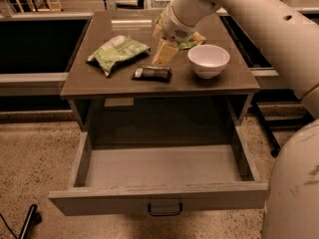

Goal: Pick rxbar chocolate from top drawer and place on counter

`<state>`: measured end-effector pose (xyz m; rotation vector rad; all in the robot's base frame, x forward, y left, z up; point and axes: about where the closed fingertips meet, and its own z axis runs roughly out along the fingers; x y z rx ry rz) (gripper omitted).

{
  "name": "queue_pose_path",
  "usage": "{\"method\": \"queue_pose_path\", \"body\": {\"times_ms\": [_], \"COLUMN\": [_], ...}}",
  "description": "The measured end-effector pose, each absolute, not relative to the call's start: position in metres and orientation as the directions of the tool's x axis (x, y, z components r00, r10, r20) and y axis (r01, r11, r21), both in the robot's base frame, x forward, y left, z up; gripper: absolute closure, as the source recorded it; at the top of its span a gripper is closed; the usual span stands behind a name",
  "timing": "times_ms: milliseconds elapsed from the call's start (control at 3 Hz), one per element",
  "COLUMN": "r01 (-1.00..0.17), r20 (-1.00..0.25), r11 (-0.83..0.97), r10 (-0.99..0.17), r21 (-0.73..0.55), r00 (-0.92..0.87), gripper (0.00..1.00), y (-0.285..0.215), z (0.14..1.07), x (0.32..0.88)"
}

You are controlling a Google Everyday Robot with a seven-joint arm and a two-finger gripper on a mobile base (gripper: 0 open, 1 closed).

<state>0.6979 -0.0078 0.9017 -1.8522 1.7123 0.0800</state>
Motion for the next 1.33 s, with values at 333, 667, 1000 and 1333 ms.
{"method": "queue_pose_path", "body": {"times_ms": [333, 667, 1000, 1333], "r01": [-0.922, -0.928, -0.921, -0.921], "r20": [-0.435, -0.433, -0.423, -0.423], "r11": [0.021, 0.006, 0.078, 0.078], "r10": [-0.885, -0.886, -0.9, -0.9], "r21": [-0.386, -0.374, -0.382, -0.382], "r00": [0.163, 0.168, 0.099, 0.099], "gripper": [0.0, 0.0, 0.0, 0.0], "y": [-0.008, -0.013, -0.057, -0.057], "z": [0.902, 0.904, 0.938, 0.937], "x": [0.698, 0.694, 0.667, 0.667]}}
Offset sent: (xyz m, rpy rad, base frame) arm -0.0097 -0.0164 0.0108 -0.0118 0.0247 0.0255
